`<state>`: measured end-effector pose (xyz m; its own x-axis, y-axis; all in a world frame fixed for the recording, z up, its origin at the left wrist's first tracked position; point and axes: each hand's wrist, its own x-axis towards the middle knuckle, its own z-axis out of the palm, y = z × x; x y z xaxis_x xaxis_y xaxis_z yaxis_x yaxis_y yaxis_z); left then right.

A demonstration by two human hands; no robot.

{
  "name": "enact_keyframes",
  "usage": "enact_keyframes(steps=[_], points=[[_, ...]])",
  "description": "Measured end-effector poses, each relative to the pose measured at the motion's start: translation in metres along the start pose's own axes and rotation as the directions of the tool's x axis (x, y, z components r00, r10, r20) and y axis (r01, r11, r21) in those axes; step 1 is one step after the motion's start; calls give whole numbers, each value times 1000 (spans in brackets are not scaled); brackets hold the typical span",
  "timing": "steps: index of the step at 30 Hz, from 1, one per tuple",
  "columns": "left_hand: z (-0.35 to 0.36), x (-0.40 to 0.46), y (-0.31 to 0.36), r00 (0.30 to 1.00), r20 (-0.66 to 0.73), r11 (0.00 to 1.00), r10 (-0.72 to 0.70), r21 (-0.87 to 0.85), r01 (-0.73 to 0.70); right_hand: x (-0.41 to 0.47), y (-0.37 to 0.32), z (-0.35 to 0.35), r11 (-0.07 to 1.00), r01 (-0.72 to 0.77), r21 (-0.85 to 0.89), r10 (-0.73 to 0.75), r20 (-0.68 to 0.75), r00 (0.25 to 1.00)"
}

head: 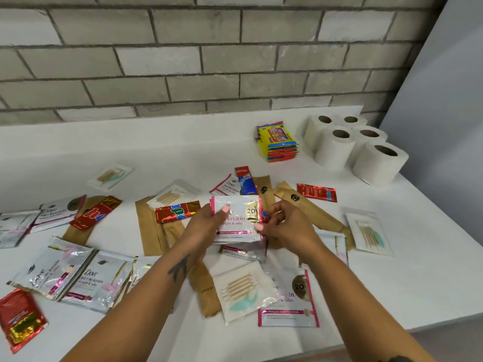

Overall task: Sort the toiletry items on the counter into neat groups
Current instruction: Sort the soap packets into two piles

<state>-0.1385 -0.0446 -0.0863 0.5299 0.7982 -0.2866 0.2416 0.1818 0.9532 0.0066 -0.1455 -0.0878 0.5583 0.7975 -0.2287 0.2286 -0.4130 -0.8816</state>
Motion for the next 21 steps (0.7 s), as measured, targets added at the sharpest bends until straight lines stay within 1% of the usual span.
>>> enact_keyframes(steps=[1, 2, 3, 4, 5, 6, 7, 10, 14, 15, 16, 17, 19, 21], points=[[-1, 2, 0, 1000, -16, 1000, -4, -4, 4, -1, 3, -14, 990, -15, -140, 14, -6, 1000], [-1, 3, 1, 999, -35, 1000, -8, -10, 8, -1, 6, -29, 942, -31, -334, 22, -29, 999], [-3, 5, 1, 999, -53, 1000, -11, -22, 10, -1, 11, -44, 845, -52, -532, 30, -51, 998], [-4, 5, 1, 997, -72, 1000, -11, -27, 9, -2, 17, -55, 724, -79, -685, 46, -66, 997], [-5, 6, 1, 996, -84, 999, -9, -31, 6, -4, 22, -64, 618, -103, -779, 74, -73, 995], [-6, 6, 1, 995, -98, 999, -6, -36, 2, -4, 28, -68, 550, -119, -827, 107, -72, 992], [-6, 6, 1, 994, -108, 999, -1, -52, -5, -5, 34, -71, 519, -122, -846, 126, -66, 990], [-8, 5, 1, 990, -136, 997, 26, -75, -36, -4, 43, -74, 486, -92, -869, 108, -44, 993], [-20, 4, 0, 981, -194, 996, 10, -80, -26, 0, 41, -76, 334, -64, -940, 97, -34, 995], [-25, 4, -1, 978, -207, 995, -1, -94, -19, 2, 40, -77, 312, -68, -948, 102, -38, 994], [-31, 6, -1, 976, -218, 993, -10, -116, -16, 3, 37, -80, 319, -74, -945, 112, -40, 993], [-37, 7, -2, 973, -228, 990, -30, -138, -2, 4, 33, -83, 368, -82, -926, 136, -33, 990], [-49, 11, -4, 969, -235, 981, -79, -193, 33, 3, 19, -91, 540, -76, -838, 188, 32, 982], [-59, 16, -6, 966, -226, 958, -123, -280, 57, 3, 2, -96, 702, -52, -710, 168, 94, 981]])
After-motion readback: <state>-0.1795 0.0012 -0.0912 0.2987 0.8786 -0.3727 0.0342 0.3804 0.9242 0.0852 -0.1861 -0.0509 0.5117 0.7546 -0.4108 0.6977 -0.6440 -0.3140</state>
